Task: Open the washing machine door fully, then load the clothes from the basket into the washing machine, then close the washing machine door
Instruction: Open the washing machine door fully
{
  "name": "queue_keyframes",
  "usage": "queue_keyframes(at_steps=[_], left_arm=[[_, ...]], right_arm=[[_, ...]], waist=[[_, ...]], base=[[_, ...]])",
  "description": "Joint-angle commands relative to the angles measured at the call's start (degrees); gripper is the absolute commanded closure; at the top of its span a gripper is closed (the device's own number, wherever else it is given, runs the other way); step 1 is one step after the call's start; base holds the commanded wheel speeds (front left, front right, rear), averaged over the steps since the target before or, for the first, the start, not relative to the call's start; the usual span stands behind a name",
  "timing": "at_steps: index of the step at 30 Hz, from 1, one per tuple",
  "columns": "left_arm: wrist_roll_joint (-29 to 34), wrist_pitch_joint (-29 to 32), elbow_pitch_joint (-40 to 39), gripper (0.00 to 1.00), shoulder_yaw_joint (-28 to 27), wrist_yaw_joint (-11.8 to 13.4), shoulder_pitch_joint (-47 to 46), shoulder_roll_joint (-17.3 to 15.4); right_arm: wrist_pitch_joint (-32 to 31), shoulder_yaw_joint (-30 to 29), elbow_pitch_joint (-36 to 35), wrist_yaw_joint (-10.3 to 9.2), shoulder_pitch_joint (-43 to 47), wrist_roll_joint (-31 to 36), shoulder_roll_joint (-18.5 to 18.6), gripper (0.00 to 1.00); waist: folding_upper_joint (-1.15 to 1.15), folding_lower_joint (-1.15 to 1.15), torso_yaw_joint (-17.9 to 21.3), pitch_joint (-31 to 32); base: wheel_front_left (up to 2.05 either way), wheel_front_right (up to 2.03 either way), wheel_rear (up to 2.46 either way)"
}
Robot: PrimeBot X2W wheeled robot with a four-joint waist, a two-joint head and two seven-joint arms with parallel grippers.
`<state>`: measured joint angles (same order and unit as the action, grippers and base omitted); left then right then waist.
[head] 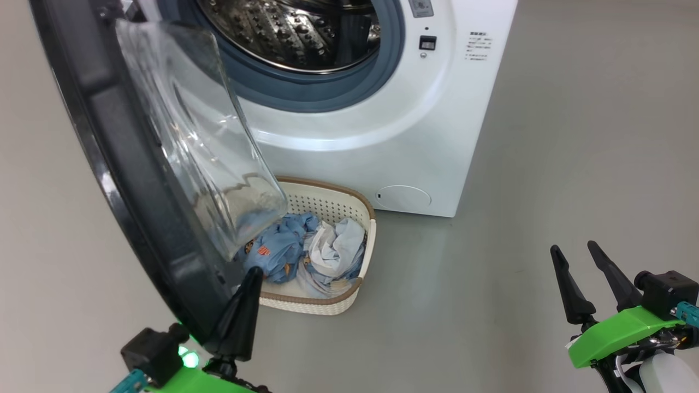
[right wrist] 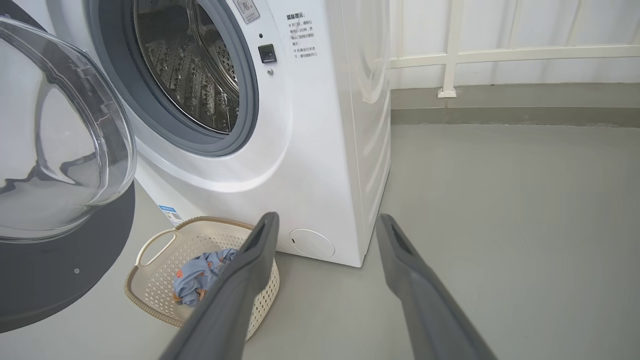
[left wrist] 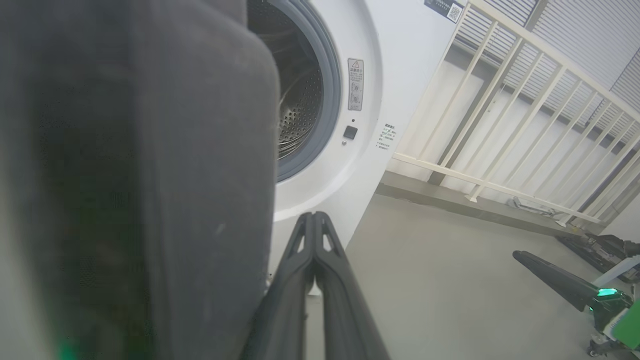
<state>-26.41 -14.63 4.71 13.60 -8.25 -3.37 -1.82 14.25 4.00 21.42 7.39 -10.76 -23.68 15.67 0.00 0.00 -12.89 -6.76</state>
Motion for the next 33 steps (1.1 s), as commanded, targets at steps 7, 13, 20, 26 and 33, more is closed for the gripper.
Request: queue_keyframes(at_steps=[7, 13, 20, 26, 33], left_arm=[[1.49, -0.37, -1.70, 1.00, -6.22, 0.78, 1.03, -1.33], [2.30, -0.37, -1.32, 1.00, -10.35, 1.32, 1.65, -1.35], [3.07, -0.37, -0.92, 1.00, -15.77, 2.54, 2.30, -2.47], [2.70, -0.37, -0.01, 1.00, -20.18, 4.08, 1.98, -3.49], [2.08, -0.37, 2.67, 1.00, -25.38, 5.12, 0.44, -5.02]], right_arm=[[0.74, 1.07, -1.57, 0.10, -0.23, 0.48, 0.74, 0.00], [0.74, 1.25, -1.73, 0.10, -0.14, 0.52, 0.77, 0.00], [0.74, 1.30, -2.07, 0.10, -0.08, 0.54, 0.86, 0.00], [0.74, 1.23, -2.26, 0.10, -0.35, 0.57, 1.07, 0.00], [0.74, 1.32, -2.33, 0.10, -1.04, 0.64, 1.22, 0.00]], waist=[[0.00, 0.00, -1.64, 0.00], [0.00, 0.00, -2.42, 0.06], [0.00, 0.00, -2.91, -0.42], [0.00, 0.00, -3.03, -1.17], [0.00, 0.00, -2.92, -2.37]], base=[[0.00, 0.00, 0.00], [0.00, 0.00, 0.00], [0.00, 0.00, 0.00], [0.00, 0.00, 0.00], [0.00, 0.00, 0.00]])
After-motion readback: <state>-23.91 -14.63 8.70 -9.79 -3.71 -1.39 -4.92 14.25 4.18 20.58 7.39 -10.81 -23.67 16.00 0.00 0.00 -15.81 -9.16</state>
